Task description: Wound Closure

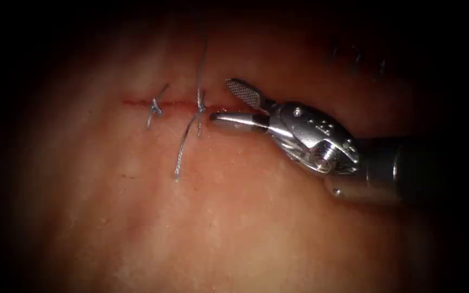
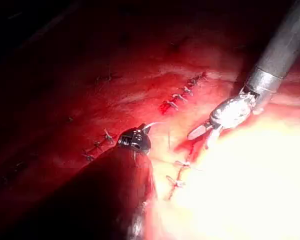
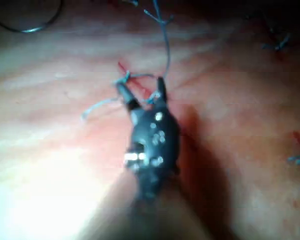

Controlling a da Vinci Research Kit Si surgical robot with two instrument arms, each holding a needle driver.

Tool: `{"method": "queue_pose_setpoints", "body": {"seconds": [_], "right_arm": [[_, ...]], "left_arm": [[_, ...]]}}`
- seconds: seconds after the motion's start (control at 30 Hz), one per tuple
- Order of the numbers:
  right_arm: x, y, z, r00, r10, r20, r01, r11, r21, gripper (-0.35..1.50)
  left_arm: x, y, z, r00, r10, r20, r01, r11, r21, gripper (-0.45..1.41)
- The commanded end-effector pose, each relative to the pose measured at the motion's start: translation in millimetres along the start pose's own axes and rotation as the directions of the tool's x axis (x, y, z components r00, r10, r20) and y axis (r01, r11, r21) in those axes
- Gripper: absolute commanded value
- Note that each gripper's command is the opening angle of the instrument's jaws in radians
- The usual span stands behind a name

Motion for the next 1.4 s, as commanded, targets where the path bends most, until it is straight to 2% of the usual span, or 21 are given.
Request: {"method": "queue_pose_setpoints", "body": {"seconds": [0.03, 0.3, 0.47, 0.93, 1.4], "right_arm": [[0.4, 0.7, 2.1, 1.000, -0.002, -0.005, 0.002, 1.000, 0.003, 1.18], [0.4, 2.5, 4.9, 1.000, -0.003, -0.012, 0.003, 1.000, -0.008, 1.28], [0.1, 2.8, 6.0, 1.000, -0.006, -0.009, 0.006, 1.000, 0.000, 1.30], [-2.1, 3.8, 10.1, 0.999, -0.025, 0.041, 0.024, 1.000, 0.010, 1.31], [-1.7, 3.5, 11.4, 0.999, -0.022, 0.041, 0.022, 1.000, 0.016, 1.31]], "left_arm": [[0.3, -0.6, 0.4, 1.000, 0.007, -0.002, -0.007, 1.000, 0.001, -0.45], [1.5, 0.2, -1.4, 1.000, 0.011, -0.004, -0.012, 1.000, -0.011, -0.45], [2.1, 0.6, -1.4, 1.000, 0.013, -0.005, -0.013, 1.000, -0.008, -0.45], [3.3, 1.1, -1.9, 1.000, 0.020, -0.016, -0.020, 1.000, 0.001, -0.45], [4.6, 1.9, -1.7, 0.999, 0.030, -0.027, -0.030, 1.000, 0.005, -0.45]]}}
